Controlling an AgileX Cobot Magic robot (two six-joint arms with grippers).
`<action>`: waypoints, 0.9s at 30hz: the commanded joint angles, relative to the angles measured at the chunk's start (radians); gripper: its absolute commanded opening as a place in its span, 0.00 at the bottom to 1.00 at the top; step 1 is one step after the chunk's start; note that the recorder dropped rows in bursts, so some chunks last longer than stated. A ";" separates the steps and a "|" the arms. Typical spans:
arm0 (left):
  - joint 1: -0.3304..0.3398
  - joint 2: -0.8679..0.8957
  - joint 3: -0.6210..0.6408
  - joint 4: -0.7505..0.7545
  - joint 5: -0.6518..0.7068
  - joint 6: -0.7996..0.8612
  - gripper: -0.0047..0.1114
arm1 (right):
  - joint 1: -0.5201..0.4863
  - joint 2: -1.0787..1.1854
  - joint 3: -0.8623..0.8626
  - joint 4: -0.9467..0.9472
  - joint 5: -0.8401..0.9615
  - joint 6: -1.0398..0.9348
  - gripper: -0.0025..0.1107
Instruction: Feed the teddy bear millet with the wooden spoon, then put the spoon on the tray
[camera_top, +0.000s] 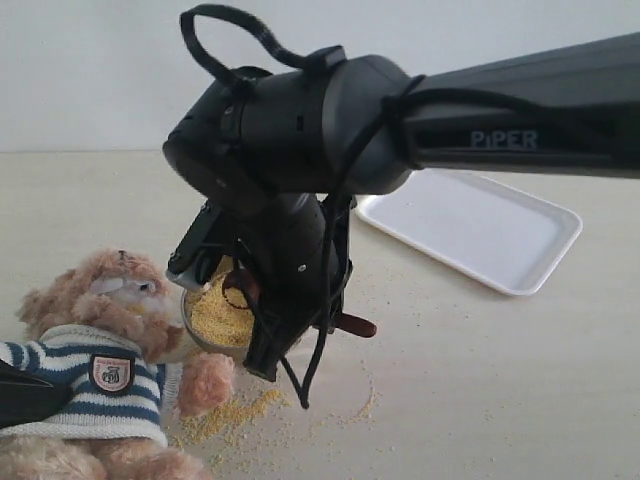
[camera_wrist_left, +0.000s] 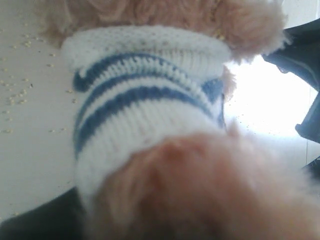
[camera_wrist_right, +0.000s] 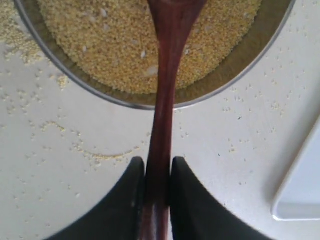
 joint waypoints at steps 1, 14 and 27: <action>0.002 0.004 -0.004 -0.013 0.014 0.004 0.08 | -0.020 -0.052 -0.003 0.037 0.003 -0.015 0.09; 0.002 0.004 -0.004 -0.013 0.014 0.004 0.08 | 0.007 -0.142 -0.003 0.083 0.003 -0.042 0.09; 0.002 0.004 -0.004 -0.013 0.014 0.004 0.08 | 0.138 -0.153 -0.003 0.018 0.003 -0.050 0.09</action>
